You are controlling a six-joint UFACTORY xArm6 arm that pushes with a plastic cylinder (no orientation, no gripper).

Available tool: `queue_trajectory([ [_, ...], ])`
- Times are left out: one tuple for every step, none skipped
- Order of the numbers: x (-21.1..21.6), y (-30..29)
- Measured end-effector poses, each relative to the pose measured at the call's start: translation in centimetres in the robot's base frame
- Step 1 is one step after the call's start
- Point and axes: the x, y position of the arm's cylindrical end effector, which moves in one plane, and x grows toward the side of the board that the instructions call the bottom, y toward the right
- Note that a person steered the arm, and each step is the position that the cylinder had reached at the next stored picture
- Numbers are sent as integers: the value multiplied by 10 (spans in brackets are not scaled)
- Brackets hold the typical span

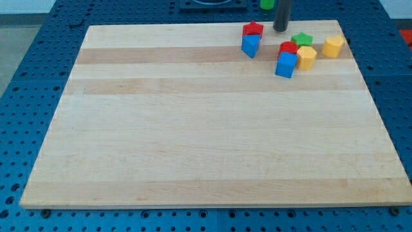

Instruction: Move the yellow heart closer to the green star and yellow hexagon

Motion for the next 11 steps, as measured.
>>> queue_trajectory([
  [11, 25],
  [51, 24],
  [80, -2],
  [66, -5],
  [31, 29],
  [24, 93],
  [38, 126],
  [84, 99],
  [134, 58],
  [156, 41],
  [142, 64],
])
